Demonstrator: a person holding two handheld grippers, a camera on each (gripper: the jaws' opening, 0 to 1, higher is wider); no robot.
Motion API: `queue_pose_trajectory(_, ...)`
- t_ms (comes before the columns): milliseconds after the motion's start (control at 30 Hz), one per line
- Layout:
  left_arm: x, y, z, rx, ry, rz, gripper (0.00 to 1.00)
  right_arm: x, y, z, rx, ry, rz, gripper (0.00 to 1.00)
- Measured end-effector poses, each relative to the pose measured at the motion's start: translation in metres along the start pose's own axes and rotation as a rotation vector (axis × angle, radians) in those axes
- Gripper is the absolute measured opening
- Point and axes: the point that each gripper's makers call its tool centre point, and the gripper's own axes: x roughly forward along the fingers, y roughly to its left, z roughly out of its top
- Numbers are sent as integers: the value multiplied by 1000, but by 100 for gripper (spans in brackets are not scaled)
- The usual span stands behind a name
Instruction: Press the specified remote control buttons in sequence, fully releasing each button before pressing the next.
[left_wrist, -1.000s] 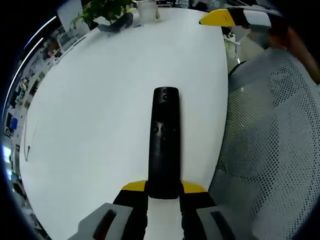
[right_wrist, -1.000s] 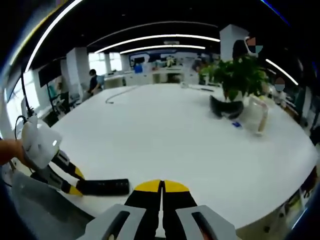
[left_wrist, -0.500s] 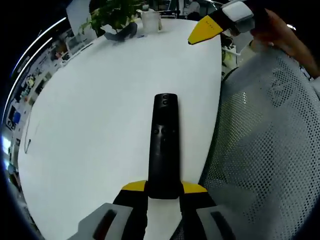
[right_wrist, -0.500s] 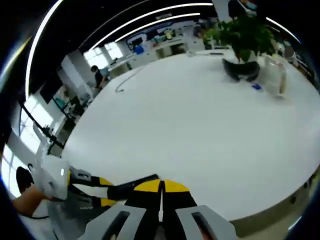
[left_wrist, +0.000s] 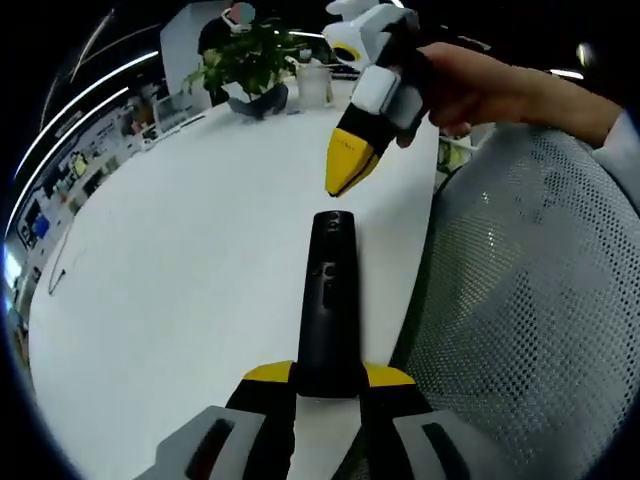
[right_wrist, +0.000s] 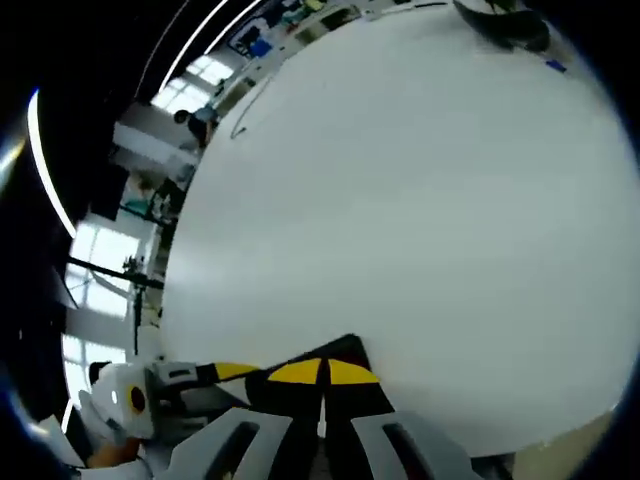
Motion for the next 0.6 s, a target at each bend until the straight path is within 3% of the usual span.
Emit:
queue_pose_trajectory(33,0,0,0,9,-12,4,23,-2,0,-1,0,16,3,0)
queue_pose_trajectory(133,1,-2,1,45,-8,2,23,-5,2,6,13,-50,24,0)
queue_pose_trajectory(367,1,-1,0,12,-44,-29,23,4,-4,-2,81,12,27,0)
queue_pose_trajectory(600,3,-2,1,17,-49,-34,23,3,0,7,17,-26,18,0)
